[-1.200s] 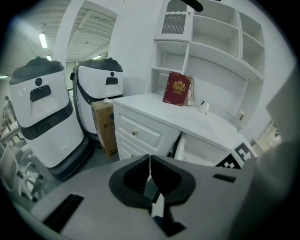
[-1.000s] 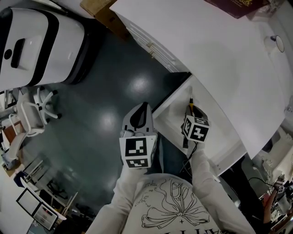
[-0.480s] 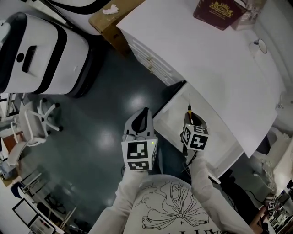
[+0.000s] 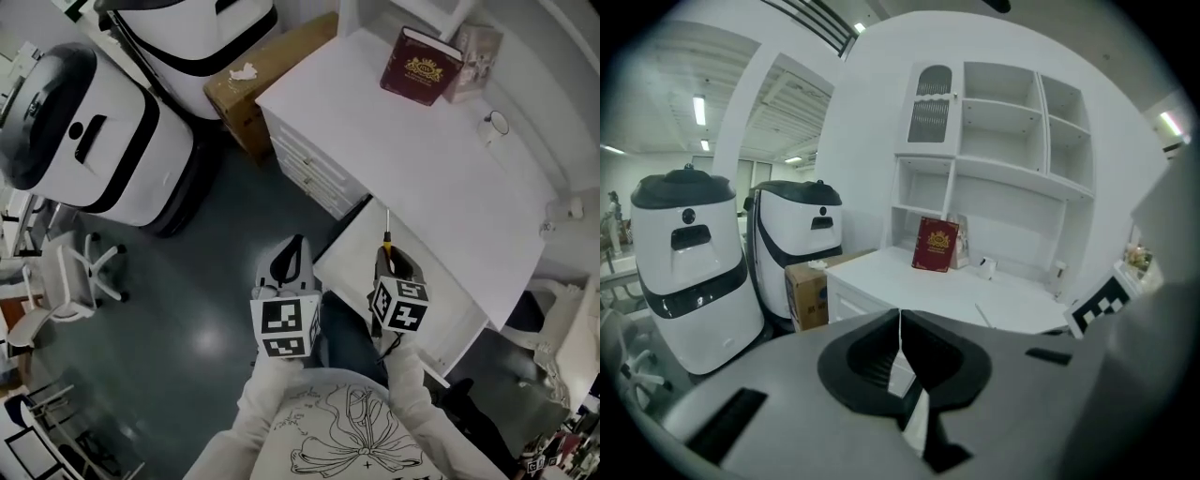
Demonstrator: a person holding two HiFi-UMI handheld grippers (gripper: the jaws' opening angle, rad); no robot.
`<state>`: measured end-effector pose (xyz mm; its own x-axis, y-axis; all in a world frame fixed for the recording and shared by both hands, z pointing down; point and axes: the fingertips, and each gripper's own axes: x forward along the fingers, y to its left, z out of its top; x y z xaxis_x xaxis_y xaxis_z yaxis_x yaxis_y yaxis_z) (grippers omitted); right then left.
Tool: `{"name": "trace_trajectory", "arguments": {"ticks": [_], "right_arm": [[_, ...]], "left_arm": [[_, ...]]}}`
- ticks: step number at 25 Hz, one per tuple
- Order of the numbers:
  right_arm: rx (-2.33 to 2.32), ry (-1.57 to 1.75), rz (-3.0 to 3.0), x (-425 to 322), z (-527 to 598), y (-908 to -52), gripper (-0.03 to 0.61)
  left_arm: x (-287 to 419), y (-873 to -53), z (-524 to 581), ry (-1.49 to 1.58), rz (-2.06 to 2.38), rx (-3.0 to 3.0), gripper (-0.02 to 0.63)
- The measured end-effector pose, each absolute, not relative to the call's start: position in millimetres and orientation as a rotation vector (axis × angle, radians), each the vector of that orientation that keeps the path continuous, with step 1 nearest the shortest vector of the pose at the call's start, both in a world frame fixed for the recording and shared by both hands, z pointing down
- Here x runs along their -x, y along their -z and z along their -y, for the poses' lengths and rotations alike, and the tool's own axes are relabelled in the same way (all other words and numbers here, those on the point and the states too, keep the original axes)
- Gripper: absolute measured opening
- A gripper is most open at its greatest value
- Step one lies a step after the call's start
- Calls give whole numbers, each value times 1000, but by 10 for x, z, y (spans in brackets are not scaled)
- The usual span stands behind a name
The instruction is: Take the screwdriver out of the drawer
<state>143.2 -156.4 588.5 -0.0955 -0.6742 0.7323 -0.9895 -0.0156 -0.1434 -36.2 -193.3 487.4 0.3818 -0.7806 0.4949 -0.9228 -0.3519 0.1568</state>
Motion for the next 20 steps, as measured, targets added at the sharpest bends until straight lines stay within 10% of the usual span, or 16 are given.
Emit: {"name": "trace_trajectory", "arguments": {"ticks": [20], "right_arm": [[-1984, -550, 2000, -1347, 1413, -4161, 74]], "left_arm": [[707, -3595, 1701, -202, 1599, -2409, 8]]}}
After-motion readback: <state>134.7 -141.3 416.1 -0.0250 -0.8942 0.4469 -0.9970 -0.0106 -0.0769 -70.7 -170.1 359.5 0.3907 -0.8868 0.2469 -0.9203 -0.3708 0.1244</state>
